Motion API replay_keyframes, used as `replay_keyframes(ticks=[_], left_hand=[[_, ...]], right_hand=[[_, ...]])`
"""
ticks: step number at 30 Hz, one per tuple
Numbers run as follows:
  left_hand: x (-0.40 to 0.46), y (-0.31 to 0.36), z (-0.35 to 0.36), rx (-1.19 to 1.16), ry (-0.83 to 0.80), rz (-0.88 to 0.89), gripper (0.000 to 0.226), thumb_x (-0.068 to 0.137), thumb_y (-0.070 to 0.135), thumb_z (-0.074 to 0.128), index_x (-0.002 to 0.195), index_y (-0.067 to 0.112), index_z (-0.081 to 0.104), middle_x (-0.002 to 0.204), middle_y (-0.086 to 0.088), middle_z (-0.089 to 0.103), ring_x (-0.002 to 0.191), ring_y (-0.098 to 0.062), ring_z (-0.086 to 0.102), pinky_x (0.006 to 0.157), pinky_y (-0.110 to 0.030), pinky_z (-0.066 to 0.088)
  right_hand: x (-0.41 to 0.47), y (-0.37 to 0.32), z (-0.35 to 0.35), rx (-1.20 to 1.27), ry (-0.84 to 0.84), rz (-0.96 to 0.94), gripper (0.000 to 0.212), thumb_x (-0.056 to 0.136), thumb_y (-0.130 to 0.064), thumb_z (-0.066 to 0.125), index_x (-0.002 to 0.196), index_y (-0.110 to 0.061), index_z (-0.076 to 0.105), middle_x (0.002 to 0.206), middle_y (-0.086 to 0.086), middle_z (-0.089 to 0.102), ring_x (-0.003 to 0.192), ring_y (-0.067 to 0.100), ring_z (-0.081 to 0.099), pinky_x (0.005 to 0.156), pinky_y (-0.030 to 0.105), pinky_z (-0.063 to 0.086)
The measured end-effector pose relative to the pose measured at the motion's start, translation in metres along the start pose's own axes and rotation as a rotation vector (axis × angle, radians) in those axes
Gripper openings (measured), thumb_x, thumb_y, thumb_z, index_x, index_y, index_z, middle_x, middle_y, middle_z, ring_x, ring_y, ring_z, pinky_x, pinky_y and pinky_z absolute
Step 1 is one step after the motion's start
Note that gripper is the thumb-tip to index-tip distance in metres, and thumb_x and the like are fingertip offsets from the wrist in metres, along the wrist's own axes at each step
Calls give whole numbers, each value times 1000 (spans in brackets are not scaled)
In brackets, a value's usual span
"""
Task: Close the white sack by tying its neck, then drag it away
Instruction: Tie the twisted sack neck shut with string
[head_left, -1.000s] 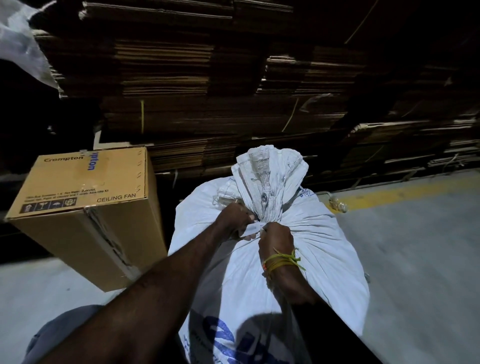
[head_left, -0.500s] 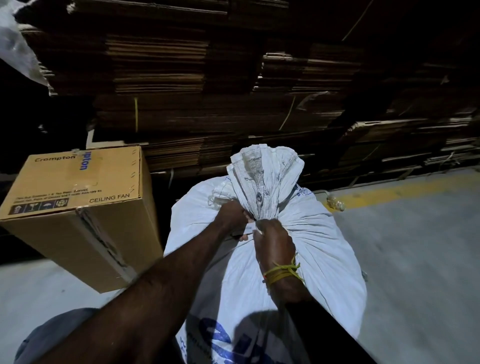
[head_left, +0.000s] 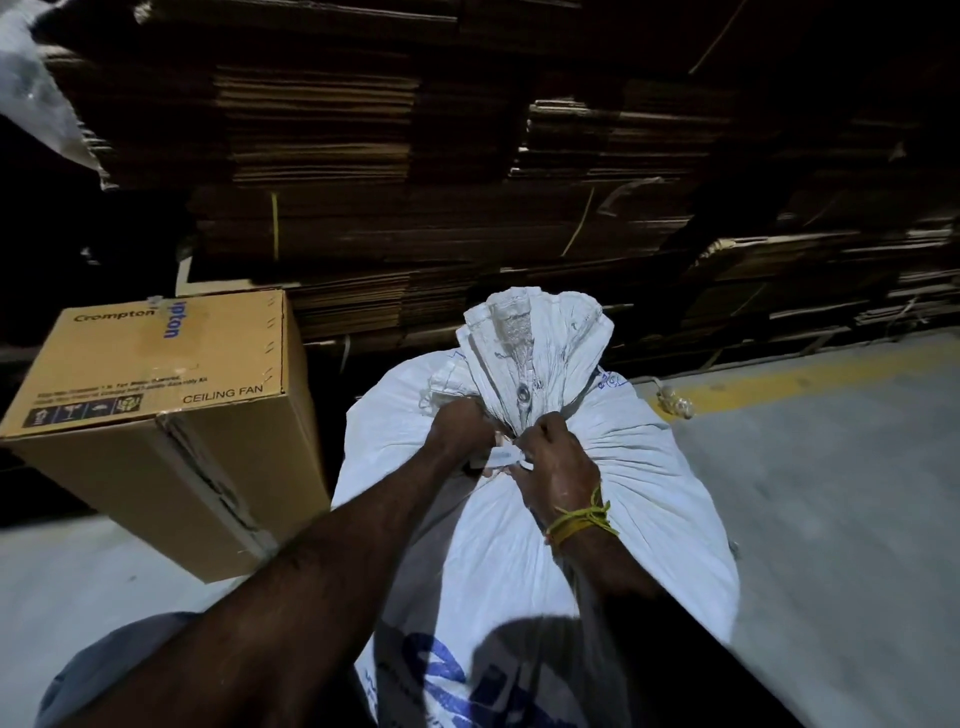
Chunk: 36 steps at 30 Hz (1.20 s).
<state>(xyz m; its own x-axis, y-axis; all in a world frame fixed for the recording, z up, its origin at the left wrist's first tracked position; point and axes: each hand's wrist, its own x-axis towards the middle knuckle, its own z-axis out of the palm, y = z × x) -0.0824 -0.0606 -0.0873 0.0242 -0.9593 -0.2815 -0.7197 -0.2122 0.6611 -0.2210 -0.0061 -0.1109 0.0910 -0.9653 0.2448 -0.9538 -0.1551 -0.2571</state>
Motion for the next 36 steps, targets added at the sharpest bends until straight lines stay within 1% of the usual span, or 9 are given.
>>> replay_keyframes(ticks=[3,7,17,21,24,26,29,32,36], left_hand=[[3,-8,-4,57,80,-1,21,78,6,65,97,-1,71,106,-20,71,102,-34,66,78,-33,52],[8,-19,-6,77,135,14,21,76,11,68,95,10,73,105,-16,72,103,-32,66,79,-33,51],[12,-28,-14,131,239,-41,23,85,12,62,106,7,70,116,-18,69,114,-35,61,86,-38,51],[4,-23,-6,123,301,-48,22,88,16,57,107,9,66,116,-18,67,109,-37,62,84,-40,52],[-9,-22,3,115,453,89,17,92,17,56,105,11,63,113,-15,59,95,-36,62,79,-41,50],[-19,-20,9,13,521,359,10,89,15,58,98,15,64,106,-7,55,87,-26,59,73,-34,48],[-25,-19,18,-106,233,667,6,84,16,67,89,18,69,90,4,66,84,-13,62,71,-28,47],[-24,-21,23,-278,42,551,8,82,23,71,89,20,69,84,3,73,79,-11,68,68,-26,50],[-19,-29,32,-228,40,546,16,77,27,77,86,18,66,77,0,69,68,-6,58,60,-25,44]], right_hand=[[-3,8,1,37,56,-29,25,63,-31,73,86,-26,63,100,0,55,82,25,63,48,29,45],[-1,10,0,38,101,-71,26,63,-31,69,87,-23,63,99,-1,56,78,22,62,46,28,42],[-3,20,3,212,136,-88,23,66,-23,67,87,-21,61,90,0,55,72,21,58,52,24,37],[-4,22,4,297,154,-68,21,67,-24,63,87,-20,63,91,-2,56,72,14,57,56,21,40],[-5,23,4,316,142,-71,20,67,-21,64,86,-18,63,90,-1,56,72,16,57,58,20,39],[-4,22,3,297,138,-67,21,66,-20,66,87,-18,63,91,0,57,72,18,58,58,20,38],[-5,23,2,299,129,-65,20,66,-19,65,85,-17,61,90,1,56,71,19,57,57,23,39],[-6,26,0,368,127,-77,16,67,-18,60,83,-15,59,87,1,52,69,18,54,56,27,42],[-5,26,1,384,126,-75,16,67,-17,61,82,-15,58,87,2,51,70,18,54,59,29,44]])
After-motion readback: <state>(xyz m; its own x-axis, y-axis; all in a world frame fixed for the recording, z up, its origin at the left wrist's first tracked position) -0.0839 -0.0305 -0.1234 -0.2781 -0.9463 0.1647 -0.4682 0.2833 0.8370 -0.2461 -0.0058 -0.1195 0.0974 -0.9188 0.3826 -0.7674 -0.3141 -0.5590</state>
